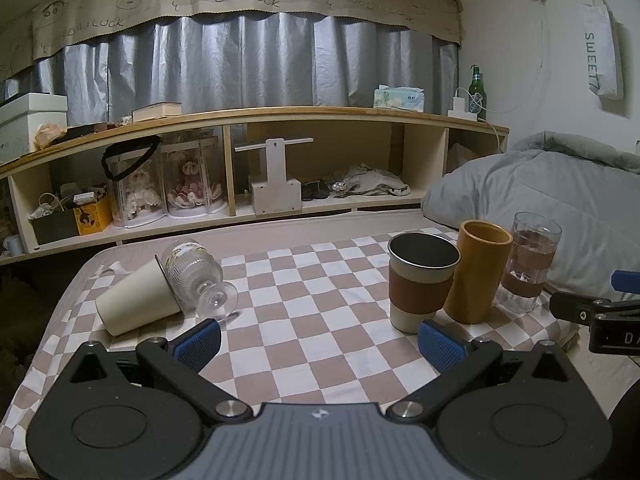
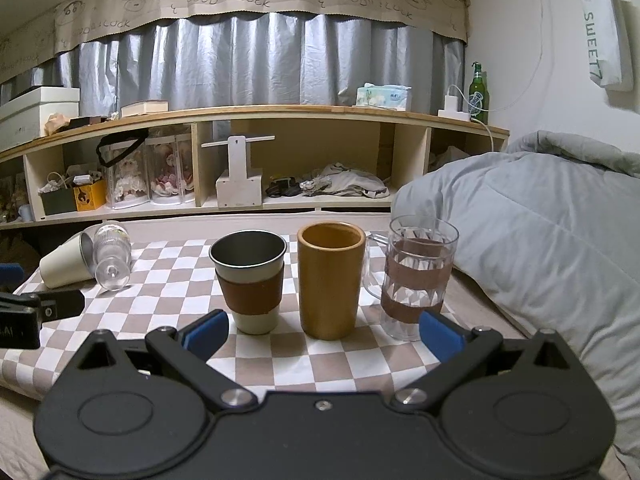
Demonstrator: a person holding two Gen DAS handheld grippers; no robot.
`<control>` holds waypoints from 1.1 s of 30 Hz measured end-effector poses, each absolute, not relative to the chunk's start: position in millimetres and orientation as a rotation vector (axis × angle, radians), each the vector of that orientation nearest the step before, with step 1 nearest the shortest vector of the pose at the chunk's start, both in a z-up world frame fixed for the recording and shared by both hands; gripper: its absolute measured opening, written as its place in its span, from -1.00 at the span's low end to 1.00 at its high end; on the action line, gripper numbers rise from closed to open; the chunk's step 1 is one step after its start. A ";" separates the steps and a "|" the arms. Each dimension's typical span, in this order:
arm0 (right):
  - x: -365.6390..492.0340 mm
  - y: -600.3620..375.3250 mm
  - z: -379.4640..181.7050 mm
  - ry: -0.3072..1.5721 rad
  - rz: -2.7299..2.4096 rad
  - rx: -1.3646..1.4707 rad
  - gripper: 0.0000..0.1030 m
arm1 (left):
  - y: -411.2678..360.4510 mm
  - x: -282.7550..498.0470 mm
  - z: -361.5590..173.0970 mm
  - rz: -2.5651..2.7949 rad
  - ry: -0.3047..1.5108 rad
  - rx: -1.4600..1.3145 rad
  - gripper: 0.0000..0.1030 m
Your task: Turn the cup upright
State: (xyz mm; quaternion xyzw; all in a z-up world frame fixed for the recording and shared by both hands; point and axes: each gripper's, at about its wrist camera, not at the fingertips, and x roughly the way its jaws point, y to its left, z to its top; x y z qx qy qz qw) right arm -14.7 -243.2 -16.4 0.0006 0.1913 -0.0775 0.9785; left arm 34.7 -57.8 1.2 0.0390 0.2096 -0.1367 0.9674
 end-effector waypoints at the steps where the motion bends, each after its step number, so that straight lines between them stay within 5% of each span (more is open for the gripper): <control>1: -14.8 -243.7 -16.3 0.385 -0.157 0.002 0.99 | -58.2 34.7 1.4 -0.278 0.424 0.078 1.00; 33: -14.5 -243.5 -15.8 0.383 -0.161 -0.011 0.99 | -57.1 34.2 1.9 -0.271 0.420 0.080 1.00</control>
